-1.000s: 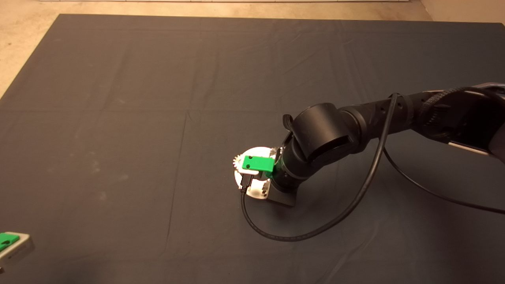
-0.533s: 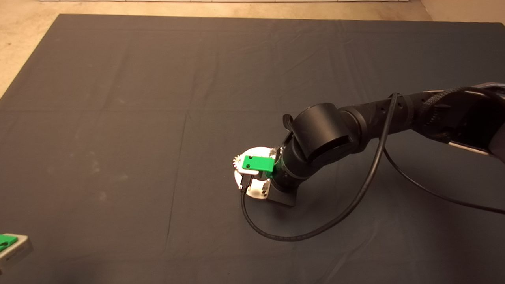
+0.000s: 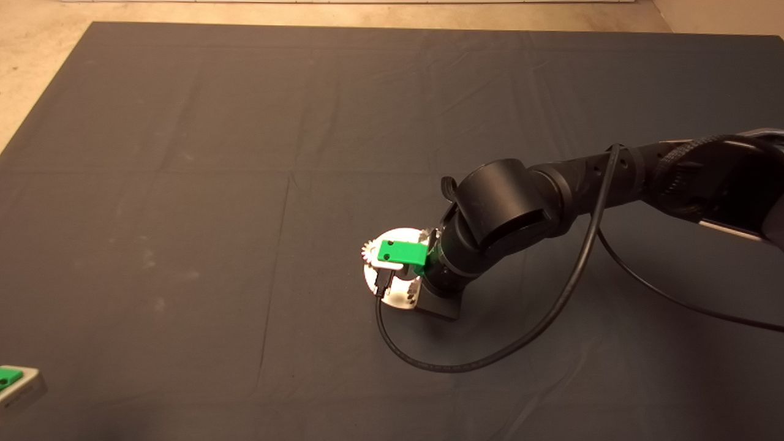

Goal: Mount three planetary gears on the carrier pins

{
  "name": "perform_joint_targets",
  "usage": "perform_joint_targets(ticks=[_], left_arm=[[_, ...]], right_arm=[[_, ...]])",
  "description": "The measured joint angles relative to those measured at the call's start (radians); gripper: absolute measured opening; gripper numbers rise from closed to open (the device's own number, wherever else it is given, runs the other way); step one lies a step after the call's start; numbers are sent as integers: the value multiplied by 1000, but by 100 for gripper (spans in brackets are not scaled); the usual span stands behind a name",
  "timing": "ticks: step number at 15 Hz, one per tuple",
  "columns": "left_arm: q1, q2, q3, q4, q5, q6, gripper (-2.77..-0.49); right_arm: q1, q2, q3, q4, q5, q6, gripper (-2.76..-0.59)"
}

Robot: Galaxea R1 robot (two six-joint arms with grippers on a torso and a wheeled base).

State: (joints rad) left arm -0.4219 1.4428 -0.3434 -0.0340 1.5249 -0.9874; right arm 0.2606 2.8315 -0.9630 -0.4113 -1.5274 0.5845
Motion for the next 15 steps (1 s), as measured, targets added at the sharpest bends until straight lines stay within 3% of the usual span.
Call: perform_joint_targets(ticks=[10, 15], left_arm=[[0, -3, 0, 0, 0, 3, -124], [0, -5, 0, 0, 0, 5, -124]], right_arm=[[-3, 23, 0, -11, -17, 0, -232], [-8, 30, 0, -10, -5, 0, -232]])
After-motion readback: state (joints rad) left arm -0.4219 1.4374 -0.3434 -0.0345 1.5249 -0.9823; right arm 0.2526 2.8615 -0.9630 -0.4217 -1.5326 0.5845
